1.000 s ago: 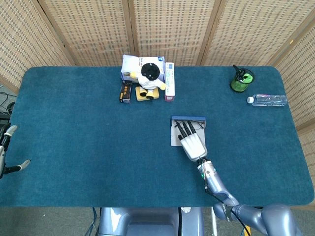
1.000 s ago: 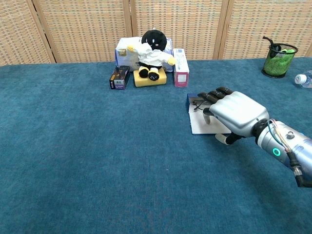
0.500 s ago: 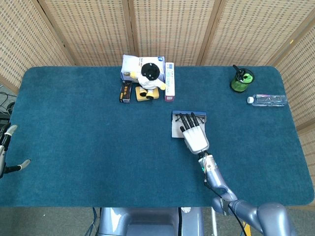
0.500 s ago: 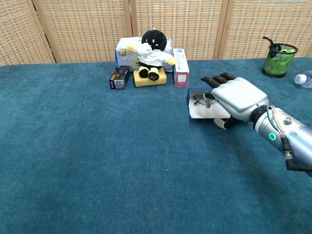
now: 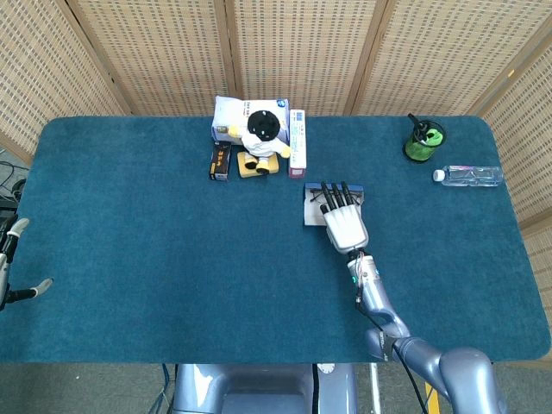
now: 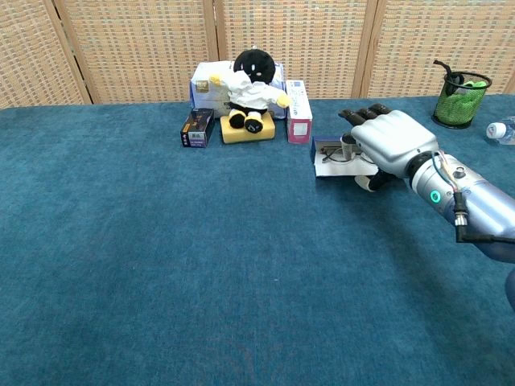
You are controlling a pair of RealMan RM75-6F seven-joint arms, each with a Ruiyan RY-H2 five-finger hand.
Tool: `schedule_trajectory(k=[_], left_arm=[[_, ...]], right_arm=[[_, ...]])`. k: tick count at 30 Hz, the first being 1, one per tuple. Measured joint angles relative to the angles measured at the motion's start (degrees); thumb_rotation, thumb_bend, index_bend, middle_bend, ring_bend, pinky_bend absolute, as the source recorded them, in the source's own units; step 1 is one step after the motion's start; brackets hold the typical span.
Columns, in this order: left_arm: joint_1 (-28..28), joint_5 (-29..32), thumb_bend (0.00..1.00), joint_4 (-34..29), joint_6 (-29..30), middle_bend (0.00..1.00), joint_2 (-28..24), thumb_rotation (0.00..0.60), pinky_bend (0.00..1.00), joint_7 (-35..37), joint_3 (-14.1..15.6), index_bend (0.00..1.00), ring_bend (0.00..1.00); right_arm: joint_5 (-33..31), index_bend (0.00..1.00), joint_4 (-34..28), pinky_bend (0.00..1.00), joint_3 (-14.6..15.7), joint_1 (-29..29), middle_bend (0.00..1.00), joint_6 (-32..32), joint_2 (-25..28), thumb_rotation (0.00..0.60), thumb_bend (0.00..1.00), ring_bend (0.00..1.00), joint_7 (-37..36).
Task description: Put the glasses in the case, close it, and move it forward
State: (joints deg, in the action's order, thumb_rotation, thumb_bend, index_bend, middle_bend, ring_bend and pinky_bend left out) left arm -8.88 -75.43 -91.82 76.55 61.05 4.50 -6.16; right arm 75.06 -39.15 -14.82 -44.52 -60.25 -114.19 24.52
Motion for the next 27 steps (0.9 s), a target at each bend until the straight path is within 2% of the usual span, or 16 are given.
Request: schedule_trajectory(k=[7,18,27], left_arm=[[-0.09,0.24,0.00,0.29,-0.25,0.00,-0.05,0.600,0.00,0.54,-0.15,0.00,0.00],[-0.17,0.97,0.00,0.53,-0.63,0.00,-0.31,0.600,0.00,1.36,-0.51,0.00,0.00],[-0.56,1.73,0.00,0.98,-1.59,0.00,-0.22,0.600,0.00,1.42,-0.72,0.00,0.00]], right_arm=[[-0.25,0.38,2.99,0.00,-0.65,-1.47,0.00,0.01,-0.63,0.600,0.41,0.00,-0.41],[-2.66,0.38,10.22,0.00,-3.96,-6.10,0.00,3.40,-2.32,0.600,0.41,0.00,-1.61],[-3.32,0.38,12.36,0.00,-3.09,-6.99,0.00,7.78,-3.34,0.600,0.41,0.00,-2.31]])
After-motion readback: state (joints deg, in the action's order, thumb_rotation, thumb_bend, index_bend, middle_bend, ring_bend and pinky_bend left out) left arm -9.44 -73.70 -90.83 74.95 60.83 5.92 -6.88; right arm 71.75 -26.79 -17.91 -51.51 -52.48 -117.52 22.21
